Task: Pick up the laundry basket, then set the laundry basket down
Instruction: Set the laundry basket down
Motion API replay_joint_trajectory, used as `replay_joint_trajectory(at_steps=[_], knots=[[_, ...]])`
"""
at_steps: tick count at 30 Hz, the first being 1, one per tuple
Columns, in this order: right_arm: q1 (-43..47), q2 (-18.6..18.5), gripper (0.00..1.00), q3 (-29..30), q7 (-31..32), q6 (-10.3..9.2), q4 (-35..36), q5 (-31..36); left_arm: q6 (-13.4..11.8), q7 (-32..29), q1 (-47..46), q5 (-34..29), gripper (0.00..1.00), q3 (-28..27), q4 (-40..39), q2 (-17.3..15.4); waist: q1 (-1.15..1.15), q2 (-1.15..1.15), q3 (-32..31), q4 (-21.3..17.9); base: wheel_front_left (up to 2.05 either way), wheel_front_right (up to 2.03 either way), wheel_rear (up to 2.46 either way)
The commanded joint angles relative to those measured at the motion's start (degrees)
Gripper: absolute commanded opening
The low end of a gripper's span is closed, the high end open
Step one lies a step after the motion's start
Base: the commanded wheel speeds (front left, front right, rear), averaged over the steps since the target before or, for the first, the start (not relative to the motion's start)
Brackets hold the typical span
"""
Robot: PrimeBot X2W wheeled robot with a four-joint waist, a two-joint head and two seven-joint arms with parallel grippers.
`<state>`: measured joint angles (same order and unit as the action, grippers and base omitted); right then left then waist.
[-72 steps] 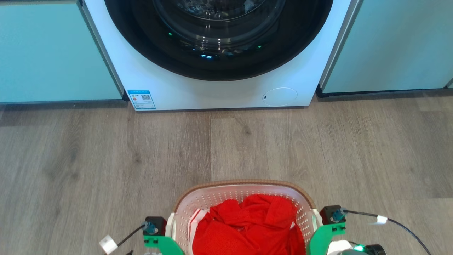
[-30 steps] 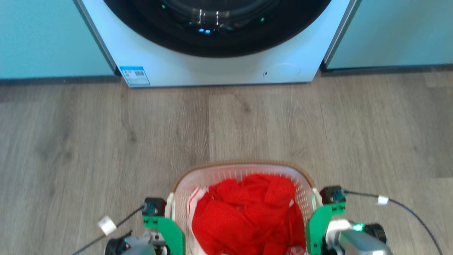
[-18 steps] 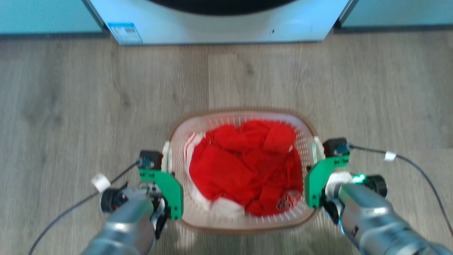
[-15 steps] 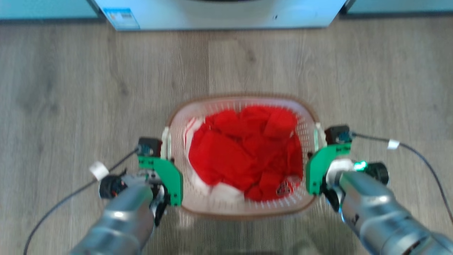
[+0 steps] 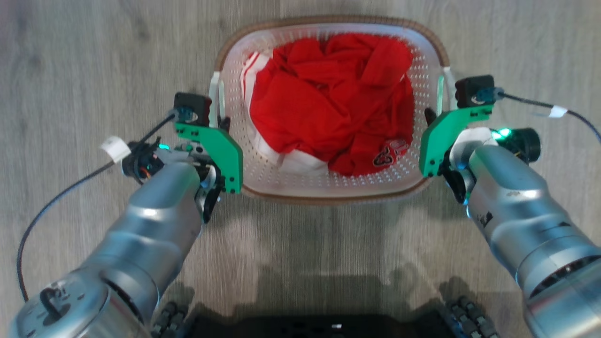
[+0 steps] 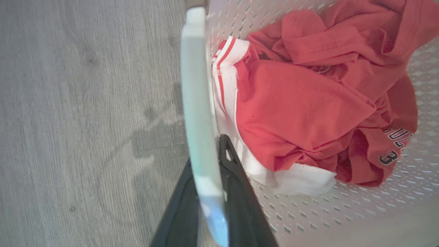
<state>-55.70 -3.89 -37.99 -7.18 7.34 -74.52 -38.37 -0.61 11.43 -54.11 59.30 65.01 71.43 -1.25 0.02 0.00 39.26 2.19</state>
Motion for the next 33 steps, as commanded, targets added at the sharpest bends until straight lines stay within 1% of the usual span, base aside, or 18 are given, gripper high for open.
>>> replay_joint_trajectory(at_steps=[1,9,10,19,23,32,33], knots=[[0.6,0.0,0.0,0.5,-0.9,0.14,0.6,2.0,-0.7,0.6,-1.4,-0.8,0.0,-0.3,0.2,-1.6,-0.02,0.0,3.7,0.9,0.0,0.0,0.0],[-0.3,0.4,0.0,8.4,-0.7,0.14,0.6,10.0,-0.7,0.9,-4.1,-0.9,0.0,0.8,0.2,-1.6,-0.02,0.0,8.4,1.6,0.0,0.0,0.0],[-0.2,0.5,0.0,10.2,-0.6,0.14,0.6,11.8,-0.7,0.9,-4.4,-0.9,0.0,1.1,0.1,-1.6,-0.02,0.0,9.1,1.6,0.0,0.0,0.0],[-0.1,1.0,0.0,17.6,-0.6,0.14,0.6,19.4,-0.9,0.9,-5.0,-0.3,0.0,2.2,-0.9,-1.6,-0.02,0.0,10.9,1.8,0.0,0.0,0.0],[-0.1,1.0,0.0,18.9,-0.7,0.14,0.6,20.6,-0.9,0.7,-5.2,-0.1,0.0,2.9,-1.3,-1.6,-0.02,0.0,11.3,2.2,0.0,0.0,0.0],[-0.2,1.0,0.0,19.1,-0.9,0.14,0.6,21.0,-1.2,0.5,-5.3,0.7,0.0,3.8,-1.7,-1.6,-0.02,0.0,11.7,2.4,0.0,0.0,0.0],[-0.2,1.0,0.04,19.1,-0.9,0.14,0.6,21.0,-1.3,0.5,-5.3,0.9,0.0,3.9,-1.7,-1.6,-0.02,0.0,11.7,2.4,0.0,0.0,0.0]])
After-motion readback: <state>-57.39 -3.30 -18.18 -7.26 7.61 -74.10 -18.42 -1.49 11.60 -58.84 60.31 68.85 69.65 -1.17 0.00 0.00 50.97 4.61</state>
